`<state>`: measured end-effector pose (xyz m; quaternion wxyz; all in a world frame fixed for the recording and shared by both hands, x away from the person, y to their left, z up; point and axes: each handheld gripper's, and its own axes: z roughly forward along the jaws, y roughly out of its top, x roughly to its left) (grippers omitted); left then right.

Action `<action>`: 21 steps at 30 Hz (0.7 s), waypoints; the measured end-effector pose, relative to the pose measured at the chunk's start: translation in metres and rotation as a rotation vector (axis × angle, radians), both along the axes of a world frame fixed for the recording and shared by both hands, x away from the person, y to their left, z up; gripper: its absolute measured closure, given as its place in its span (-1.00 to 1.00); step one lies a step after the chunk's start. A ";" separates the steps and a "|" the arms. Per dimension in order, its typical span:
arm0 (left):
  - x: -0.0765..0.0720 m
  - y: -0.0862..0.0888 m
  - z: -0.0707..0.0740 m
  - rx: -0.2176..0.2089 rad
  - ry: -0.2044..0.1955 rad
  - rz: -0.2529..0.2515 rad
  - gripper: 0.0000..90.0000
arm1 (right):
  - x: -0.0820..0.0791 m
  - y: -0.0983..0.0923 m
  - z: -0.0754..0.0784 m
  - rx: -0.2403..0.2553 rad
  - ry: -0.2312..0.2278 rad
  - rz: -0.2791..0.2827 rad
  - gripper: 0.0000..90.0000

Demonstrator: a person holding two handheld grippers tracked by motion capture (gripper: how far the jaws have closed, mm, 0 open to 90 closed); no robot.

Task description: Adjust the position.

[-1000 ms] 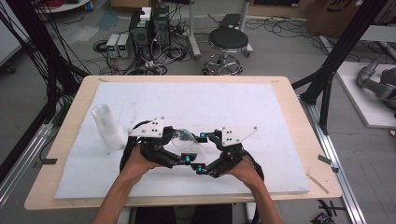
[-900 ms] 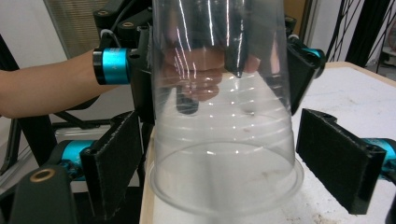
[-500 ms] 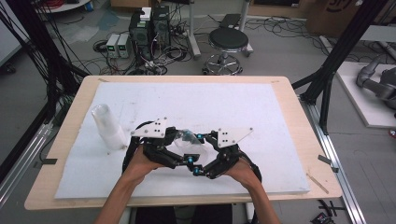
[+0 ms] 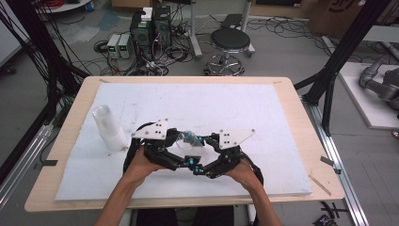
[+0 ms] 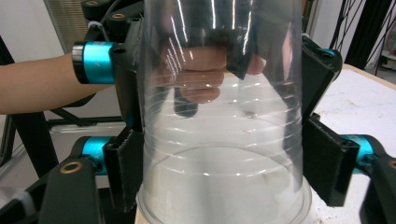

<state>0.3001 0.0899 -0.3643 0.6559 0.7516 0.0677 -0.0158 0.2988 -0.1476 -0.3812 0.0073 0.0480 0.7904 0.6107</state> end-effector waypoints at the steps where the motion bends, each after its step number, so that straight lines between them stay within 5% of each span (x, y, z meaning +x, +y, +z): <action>1: 0.000 0.000 0.000 0.000 -0.001 0.000 -0.23 | 0.000 0.000 0.000 -0.001 -0.002 0.006 -0.39; 11: 0.000 0.000 0.000 -0.005 0.003 -0.002 -0.27 | -0.001 -0.001 0.000 -0.004 -0.008 0.003 -0.36; 21: -0.001 0.001 0.000 -0.019 0.005 0.030 -0.86 | 0.000 -0.001 -0.001 -0.013 -0.002 0.004 -0.35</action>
